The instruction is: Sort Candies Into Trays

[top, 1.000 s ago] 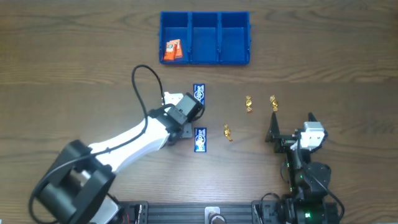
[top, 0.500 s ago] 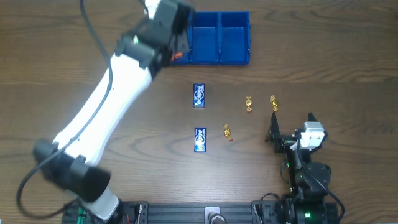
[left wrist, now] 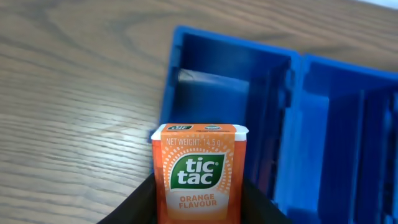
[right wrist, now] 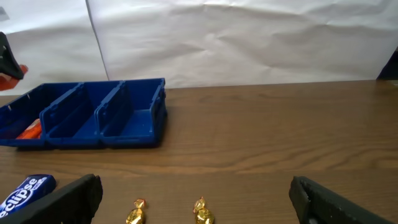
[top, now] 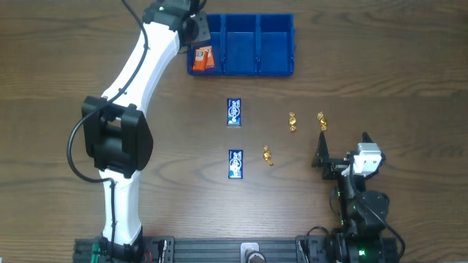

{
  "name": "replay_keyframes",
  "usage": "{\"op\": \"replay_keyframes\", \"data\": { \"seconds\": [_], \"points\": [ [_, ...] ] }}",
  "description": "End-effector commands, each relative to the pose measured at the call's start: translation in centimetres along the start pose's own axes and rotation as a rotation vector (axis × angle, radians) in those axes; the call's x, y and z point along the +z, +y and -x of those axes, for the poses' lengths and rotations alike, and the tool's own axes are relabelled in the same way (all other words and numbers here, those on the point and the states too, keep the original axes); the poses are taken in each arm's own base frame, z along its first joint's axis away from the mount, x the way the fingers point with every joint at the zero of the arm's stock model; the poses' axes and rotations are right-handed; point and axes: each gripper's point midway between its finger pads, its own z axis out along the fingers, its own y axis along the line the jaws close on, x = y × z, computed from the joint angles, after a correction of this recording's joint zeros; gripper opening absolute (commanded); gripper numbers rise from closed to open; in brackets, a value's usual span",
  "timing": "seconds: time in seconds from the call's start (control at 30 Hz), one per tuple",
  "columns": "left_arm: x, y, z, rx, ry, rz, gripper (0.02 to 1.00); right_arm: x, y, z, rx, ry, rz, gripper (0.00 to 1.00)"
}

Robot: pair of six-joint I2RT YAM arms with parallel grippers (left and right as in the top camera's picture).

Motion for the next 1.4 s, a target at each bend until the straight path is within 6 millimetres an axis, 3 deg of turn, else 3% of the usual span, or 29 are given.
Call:
{"op": "replay_keyframes", "data": {
  "seconds": [0.03, 0.27, 0.37, 0.47, 0.57, 0.63, 0.67, 0.77, 0.87, 0.9, 1.0, 1.07, 1.17, 1.23, 1.3, 1.4],
  "points": [
    [0.1, -2.1, -0.2, 0.062, 0.003, -0.053, 0.283, 0.0, -0.3, 0.0, -0.012, 0.001, -0.012, 0.998],
    [0.8, -2.1, -0.5, 0.070, 0.013, -0.049, 0.323, 0.0, -0.3, -0.1, -0.012, 0.001, -0.012, 0.998],
    [0.8, -2.0, -0.5, 0.070, 0.012, -0.046, 0.476, 0.0, -0.3, -0.1, -0.012, 0.001, -0.012, 0.998],
    [0.8, -1.9, -0.4, 0.068, 0.010, -0.043, 0.722, 0.0, -0.3, 0.0, -0.012, 0.001, -0.012, 0.998],
    [0.4, -1.8, 0.0, 0.067, -0.009, -0.036, 0.798, 0.0, -0.3, 0.0, -0.012, 0.001, -0.012, 0.998],
    [-1.1, -1.9, 0.8, 0.065, -0.039, -0.037, 0.812, 0.0, -0.3, -0.1, -0.012, 0.001, -0.012, 0.998],
    [-2.3, -1.8, 1.4, 0.062, -0.063, -0.035, 0.816, 0.0, -0.3, -0.1, -0.012, 0.001, -0.012, 0.998],
    [-10.4, -1.6, 4.4, 0.035, -0.257, -0.079, 0.840, 0.0, -0.3, -0.1, -0.012, 0.001, -0.012, 0.998],
    [-18.2, -0.5, 5.9, 0.028, -0.468, -0.124, 0.904, 0.0, -0.3, -0.1, -0.012, 0.001, -0.012, 0.998],
    [-21.5, 0.4, 6.1, 0.038, -0.561, -0.131, 0.912, 0.0, -0.3, -0.1, -0.012, 0.001, -0.012, 0.998],
    [-28.7, 3.3, 5.3, 0.044, -0.754, -0.130, 0.943, 0.0, -0.3, -0.1, -0.012, 0.001, -0.012, 0.998],
    [-32.6, 5.7, 4.1, 0.040, -0.860, -0.132, 0.989, 0.0, -0.3, 0.0, -0.012, 0.001, -0.012, 0.998],
    [-36.8, 9.7, 1.1, 0.030, -0.997, -0.131, 1.000, 0.0, -0.3, -0.1, -0.012, 0.001, -0.012, 0.998],
    [-38.2, 11.5, -1.0, 0.063, -1.063, -0.110, 1.000, 0.0, -0.3, -0.1, -0.012, 0.001, -0.012, 0.998],
    [-39.0, 12.6, -3.7, 0.129, -1.120, -0.080, 1.000, 0.0, -0.3, -0.1, -0.012, 0.001, -0.012, 0.998],
    [-38.5, 13.2, -7.6, 0.239, -1.155, -0.064, 1.000, 0.0, -0.3, -0.1, -0.012, 0.001, -0.012, 0.998]
  ]
}}
